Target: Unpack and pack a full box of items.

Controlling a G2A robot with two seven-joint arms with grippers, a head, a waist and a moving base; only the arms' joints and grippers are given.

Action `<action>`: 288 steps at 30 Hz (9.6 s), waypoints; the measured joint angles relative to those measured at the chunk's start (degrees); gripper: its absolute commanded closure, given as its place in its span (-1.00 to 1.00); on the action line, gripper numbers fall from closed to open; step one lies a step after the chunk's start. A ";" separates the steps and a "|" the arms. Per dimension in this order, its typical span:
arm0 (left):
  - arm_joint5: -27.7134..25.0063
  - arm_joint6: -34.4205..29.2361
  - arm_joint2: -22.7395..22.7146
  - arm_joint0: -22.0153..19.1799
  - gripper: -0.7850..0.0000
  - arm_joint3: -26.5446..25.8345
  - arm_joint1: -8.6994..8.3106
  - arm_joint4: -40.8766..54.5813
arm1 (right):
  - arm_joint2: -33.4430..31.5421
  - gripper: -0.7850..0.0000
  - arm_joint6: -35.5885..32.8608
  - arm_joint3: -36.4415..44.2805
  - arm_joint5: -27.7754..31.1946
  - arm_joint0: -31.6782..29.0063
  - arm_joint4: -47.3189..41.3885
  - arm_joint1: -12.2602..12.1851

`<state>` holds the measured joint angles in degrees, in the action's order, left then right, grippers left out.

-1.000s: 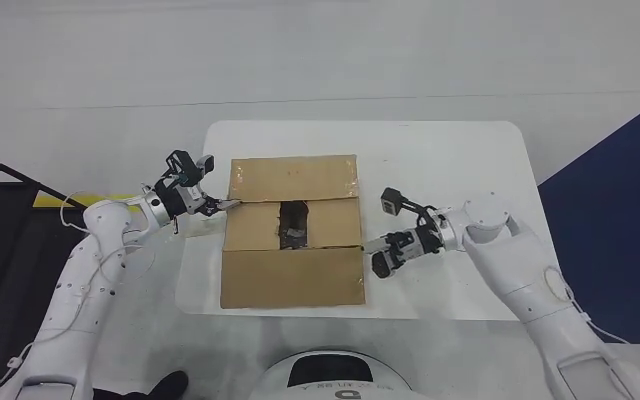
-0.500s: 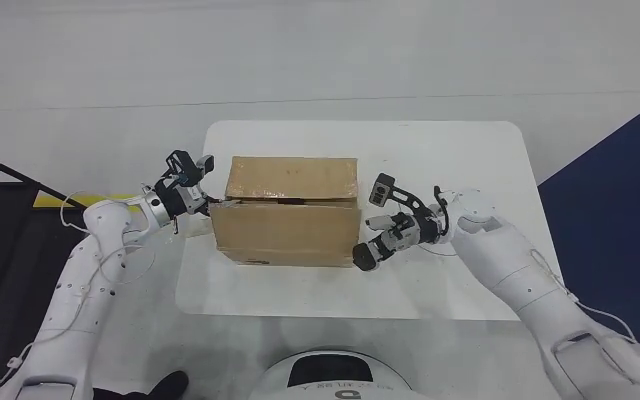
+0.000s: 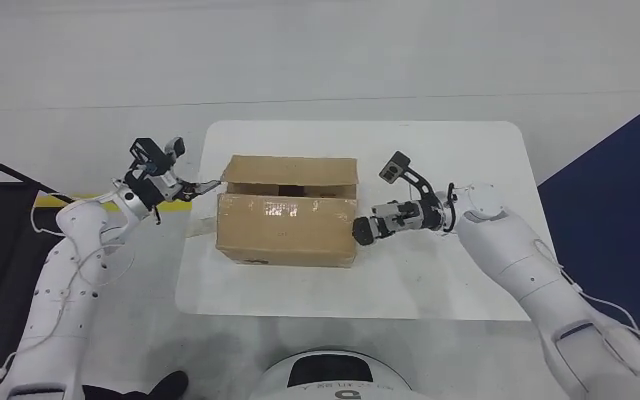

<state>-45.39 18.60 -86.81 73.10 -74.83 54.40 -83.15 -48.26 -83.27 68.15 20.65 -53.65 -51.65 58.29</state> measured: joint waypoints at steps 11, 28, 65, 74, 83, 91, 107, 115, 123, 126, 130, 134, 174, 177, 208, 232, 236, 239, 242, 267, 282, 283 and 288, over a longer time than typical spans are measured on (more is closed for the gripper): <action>-0.06 3.36 -8.78 8.05 -1.00 1.19 -1.65 -0.64 | 4.55 -1.00 12.84 -1.54 2.15 6.33 8.91 3.85; 3.91 -1.23 5.39 1.31 -1.00 4.57 0.15 -10.17 | 5.61 -1.00 16.22 -10.32 1.61 9.87 13.00 6.80; 5.99 -16.54 32.26 -19.75 -1.00 11.10 9.30 -3.80 | -36.60 -1.00 11.80 11.70 6.31 -22.20 3.54 -4.30; 7.13 -18.77 33.84 -20.77 -1.00 10.72 10.43 -1.61 | -29.93 -1.00 -1.02 13.85 -2.17 -14.12 -1.14 -3.39; 8.11 -18.00 19.44 -12.52 -1.00 3.53 5.47 -5.68 | -29.88 -1.00 1.24 14.12 -2.88 -15.18 1.26 -3.39; 8.52 -16.45 7.93 -1.44 -1.00 -3.14 2.58 -5.76 | -27.58 -1.00 6.95 8.94 -4.19 -16.28 9.42 -3.18; 8.27 -13.88 8.56 3.16 -1.00 -6.82 2.31 -7.78 | -26.89 -1.00 11.97 5.70 -5.10 -16.79 17.57 -3.25; 4.70 -6.20 11.62 5.91 -1.00 -8.07 2.37 -8.46 | -26.89 -1.00 11.94 5.70 -5.10 -16.78 17.56 -3.25; 7.87 -5.90 17.10 1.40 -1.00 -5.67 4.09 -4.25 | -26.89 -1.00 11.94 5.70 -5.10 -16.78 17.56 -3.25; 8.89 -6.84 19.42 -1.06 -1.00 -3.57 4.94 -1.99 | -26.89 -1.00 11.94 5.70 -5.10 -16.78 17.56 -3.25; 10.08 -7.88 21.86 -3.27 -1.00 -1.19 5.71 -1.90 | -26.89 -1.00 11.94 5.70 -5.10 -16.78 17.56 -3.25; 9.45 -9.97 23.92 -5.52 -1.00 1.93 6.33 -2.06 | -26.89 -1.00 11.94 5.70 -5.10 -16.78 17.56 -3.25; 11.58 -9.46 21.01 -4.14 -1.00 -15.08 6.07 -4.84 | -26.89 -1.00 11.95 5.70 -5.10 -16.78 17.56 -3.25; 14.31 -10.16 20.66 -3.91 -1.00 -16.66 6.00 -7.70 | -26.89 -1.00 11.95 5.70 -5.10 -16.78 17.56 -3.25; 12.27 -11.74 6.90 12.88 -1.00 -24.80 2.97 -19.18 | -26.89 -1.00 11.95 5.70 -5.10 -16.78 17.56 -3.25; 16.33 -8.76 27.09 -8.08 -1.00 5.83 9.15 -8.00 | -26.89 -1.00 11.95 5.70 -5.10 -16.78 17.56 -3.25; 20.27 -5.83 29.67 -10.20 -1.00 8.53 10.12 -10.21 | -26.89 -1.00 11.95 5.70 -5.10 -16.78 17.56 -3.25; 29.74 -1.03 29.92 -9.47 -1.00 7.21 10.15 -16.34 | -26.89 -1.00 11.95 5.70 -5.10 -16.78 17.56 -3.25; 41.08 5.10 29.66 -6.55 -1.00 3.82 10.08 -21.95 | -26.89 -1.00 11.95 5.70 -5.10 -16.78 17.56 -3.25; 42.47 -3.88 28.91 -5.26 -1.00 -15.89 11.19 -23.33 | -26.89 -1.00 11.95 5.70 -5.10 -16.78 17.56 -3.25; 35.32 -4.17 6.57 9.13 -1.00 -23.15 7.94 -12.57 | -26.89 -1.00 11.95 5.70 -5.10 -16.78 17.56 -3.25; 34.57 -4.57 5.87 9.74 -1.00 -22.54 7.86 -12.23 | -26.89 -1.00 11.95 5.70 -5.10 -16.78 17.56 -3.25; 30.17 -6.73 9.19 7.50 -1.00 -17.37 8.16 -13.97 | -26.89 -1.00 11.95 5.70 -5.10 -16.78 17.56 -3.25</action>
<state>-15.23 11.86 -77.62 80.60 -92.20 62.56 -97.12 -75.15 -71.33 73.85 15.55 -70.43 -34.10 55.04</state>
